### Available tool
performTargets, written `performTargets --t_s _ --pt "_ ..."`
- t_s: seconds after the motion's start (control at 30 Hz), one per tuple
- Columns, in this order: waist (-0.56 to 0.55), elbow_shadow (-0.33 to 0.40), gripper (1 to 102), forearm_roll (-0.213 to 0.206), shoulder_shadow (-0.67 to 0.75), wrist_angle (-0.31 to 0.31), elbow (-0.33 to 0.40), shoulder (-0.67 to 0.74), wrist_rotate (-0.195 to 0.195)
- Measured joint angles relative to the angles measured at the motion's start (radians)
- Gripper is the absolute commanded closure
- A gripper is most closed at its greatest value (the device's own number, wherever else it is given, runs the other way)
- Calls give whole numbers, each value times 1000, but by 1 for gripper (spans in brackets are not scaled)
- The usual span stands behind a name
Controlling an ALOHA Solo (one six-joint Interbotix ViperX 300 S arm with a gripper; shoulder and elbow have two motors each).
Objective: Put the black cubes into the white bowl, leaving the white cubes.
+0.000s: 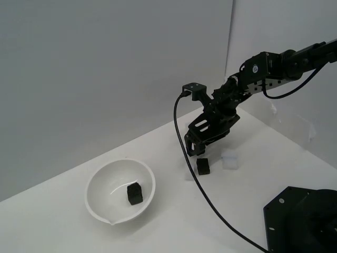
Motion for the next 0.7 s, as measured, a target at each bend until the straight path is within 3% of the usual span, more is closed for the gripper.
performTargets --t_s 0.13,0.2,0.43,0.7 --pt "5 -2 80 2 -8 -5 0 -8 -2" --pt "3 0 95 2 -8 -2 0 -8 0" --pt "-3 0 96 0 15 41 0 17 -2" --pt "-5 -20 100 -3 178 115 -15 178 -18"
